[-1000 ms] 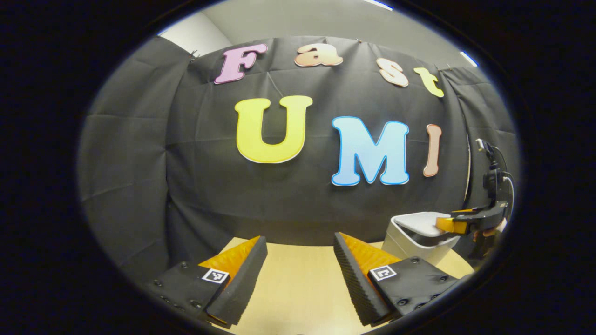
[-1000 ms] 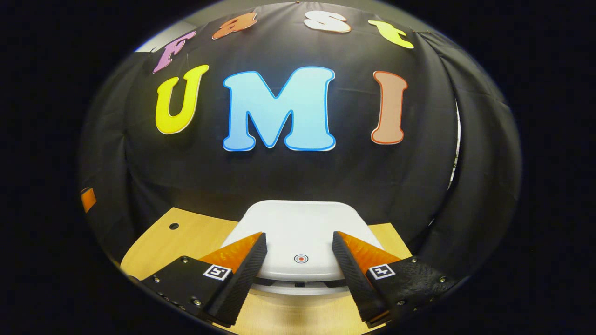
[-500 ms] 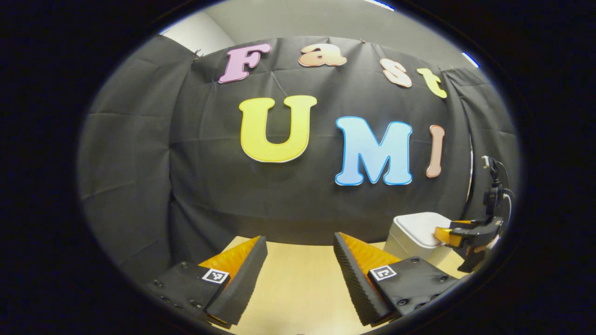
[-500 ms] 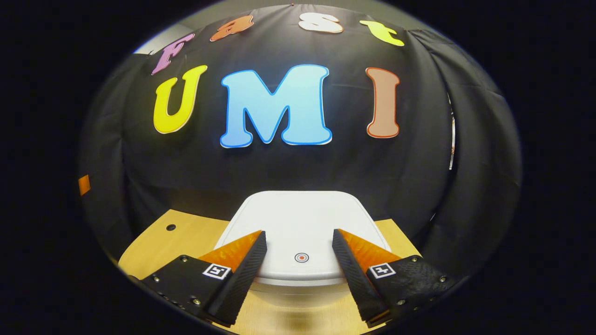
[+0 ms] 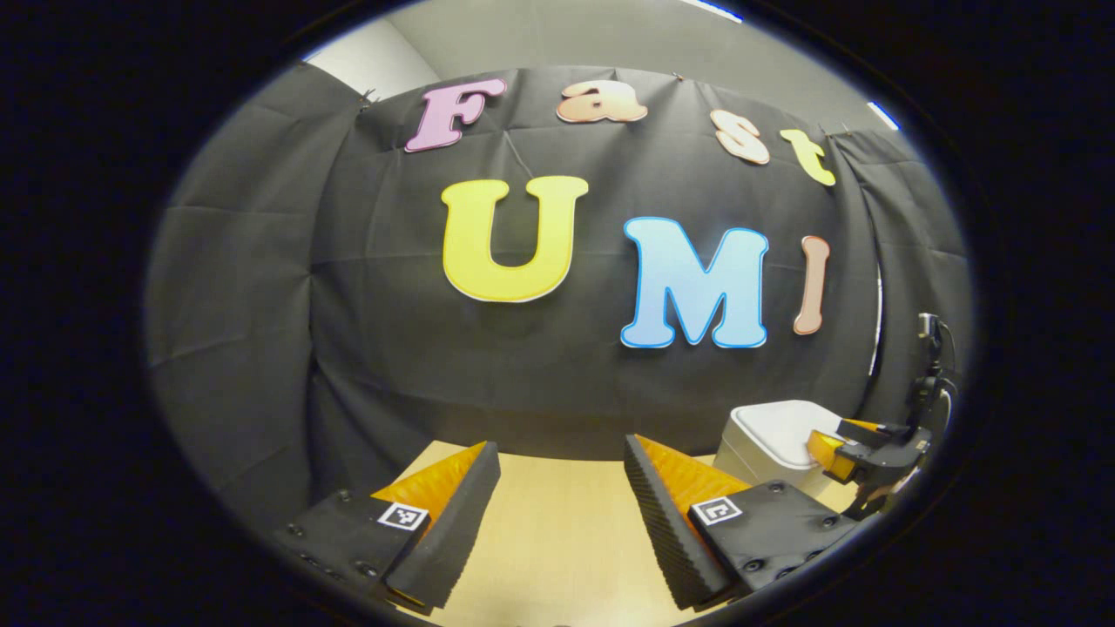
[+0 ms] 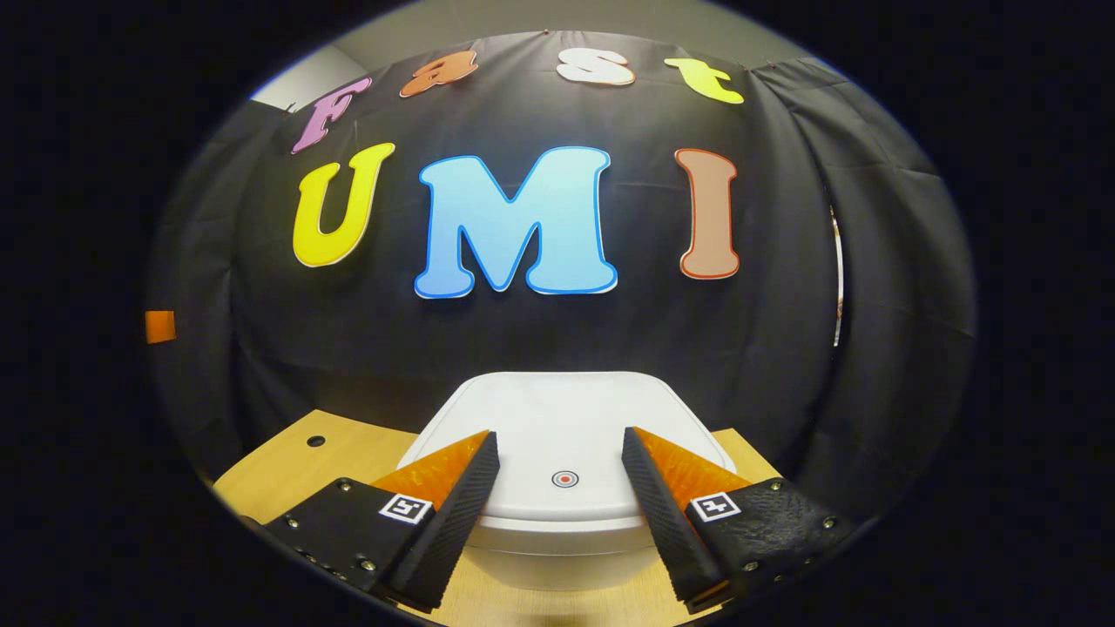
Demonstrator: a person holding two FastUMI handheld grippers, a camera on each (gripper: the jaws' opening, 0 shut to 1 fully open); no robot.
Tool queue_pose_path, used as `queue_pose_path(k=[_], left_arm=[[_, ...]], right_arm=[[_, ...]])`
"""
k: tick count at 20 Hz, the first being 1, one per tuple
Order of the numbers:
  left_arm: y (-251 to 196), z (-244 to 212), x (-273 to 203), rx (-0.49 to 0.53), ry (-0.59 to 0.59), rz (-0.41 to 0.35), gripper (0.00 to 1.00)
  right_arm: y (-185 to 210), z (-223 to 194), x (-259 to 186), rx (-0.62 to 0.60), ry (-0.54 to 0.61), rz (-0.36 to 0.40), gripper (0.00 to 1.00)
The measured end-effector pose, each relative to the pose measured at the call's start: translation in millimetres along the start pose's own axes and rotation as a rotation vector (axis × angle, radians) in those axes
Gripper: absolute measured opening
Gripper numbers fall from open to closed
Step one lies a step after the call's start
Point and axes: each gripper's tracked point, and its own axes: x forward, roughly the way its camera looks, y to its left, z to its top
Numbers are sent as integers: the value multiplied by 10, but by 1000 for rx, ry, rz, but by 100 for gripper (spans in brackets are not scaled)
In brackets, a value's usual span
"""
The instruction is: Press the lid of the desktop garbage bin to open it, pick up the crumpled paper on the desktop and throw it into the bin, then pick up the pop can on the desktop and drop it into the bin, and finally close the garbage bin lid.
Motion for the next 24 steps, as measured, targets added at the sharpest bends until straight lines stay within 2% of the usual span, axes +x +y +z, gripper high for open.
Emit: queue_pose_path(k=[6,7,10,13,15,17,21,22,24], left_arm=[[-41,1,47,1,2,-9,92],[-50,8,56,3,1,-10,92],[-69,17,75,11,-2,-15,92],[-93,27,85,12,-1,-20,96],[-89,33,87,13,-4,-21,92],[-93,42,83,17,-6,-22,96],[-87,84,72,31,-15,-21,96],[-91,95,65,32,-15,-22,92],[-96,106,64,29,-15,-23,92]], right_arm=[[-3,-6,18,21,-45,0,93],[-4,-37,8,20,-56,3,90],[-7,-43,25,22,-62,-2,93],[-7,-43,29,21,-71,-1,93],[-8,-40,44,31,-66,-2,93],[-3,-21,51,32,-64,-5,92],[-12,10,67,22,-55,2,92],[-9,16,72,19,-48,3,92],[-14,24,72,12,-37,4,92]])
